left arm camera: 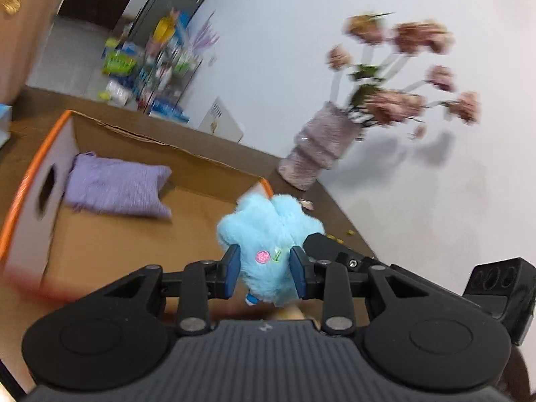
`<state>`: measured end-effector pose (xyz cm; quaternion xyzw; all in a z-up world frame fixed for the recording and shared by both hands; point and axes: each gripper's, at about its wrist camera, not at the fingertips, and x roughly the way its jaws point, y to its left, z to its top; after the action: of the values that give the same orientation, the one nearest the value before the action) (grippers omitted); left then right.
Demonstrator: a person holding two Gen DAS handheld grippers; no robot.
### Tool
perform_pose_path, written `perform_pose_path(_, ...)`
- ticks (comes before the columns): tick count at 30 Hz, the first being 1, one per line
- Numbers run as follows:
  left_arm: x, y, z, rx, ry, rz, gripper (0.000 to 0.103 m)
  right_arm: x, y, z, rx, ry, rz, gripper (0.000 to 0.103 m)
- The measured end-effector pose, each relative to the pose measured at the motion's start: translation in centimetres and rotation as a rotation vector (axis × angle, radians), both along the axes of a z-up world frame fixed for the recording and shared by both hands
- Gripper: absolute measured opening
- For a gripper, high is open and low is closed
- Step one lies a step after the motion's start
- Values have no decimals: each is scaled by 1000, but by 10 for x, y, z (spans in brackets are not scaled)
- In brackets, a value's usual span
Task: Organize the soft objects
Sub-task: 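Place the blue plush in the box beside the pouch and release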
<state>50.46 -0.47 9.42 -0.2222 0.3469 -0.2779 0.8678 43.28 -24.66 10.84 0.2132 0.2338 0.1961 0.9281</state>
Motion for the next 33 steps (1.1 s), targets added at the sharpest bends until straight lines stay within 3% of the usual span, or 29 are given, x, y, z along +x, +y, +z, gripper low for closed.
perform_pose_path(3,66,-12,-14,24,69,1,32,73,-5,-4,-41,65,-35,26)
perform_pose_path(7,121,-23,-43,105,149,50,35,151,4,-30,-94,191,-28,28)
perform_pose_path(11,134,-22,-58,103,198,52,35,191,18,-56,-166,324,-1,28)
perform_pose_path(13,128,-21,-55,112,158,72,36,192,27,-53,-235,297,19,32)
perform_pose_path(15,127,-24,-61,125,185,88,37,193,36,-55,-339,283,2,38)
perform_pose_path(17,124,-27,-60,111,196,85,38,194,37,-54,-379,267,15,37)
perform_pose_path(23,76,-19,-18,202,73,109,46,170,26,-27,-320,192,11,39)
perform_pose_path(25,51,-9,0,249,37,149,52,148,21,-10,-298,141,23,46)
perform_pose_path(27,15,6,14,298,-4,188,60,123,15,6,-284,83,47,57)
perform_pose_path(30,-56,32,27,349,-85,247,76,74,4,16,-280,40,67,59)
perform_pose_path(33,-136,58,23,374,-166,297,84,21,-4,14,-278,11,85,61)
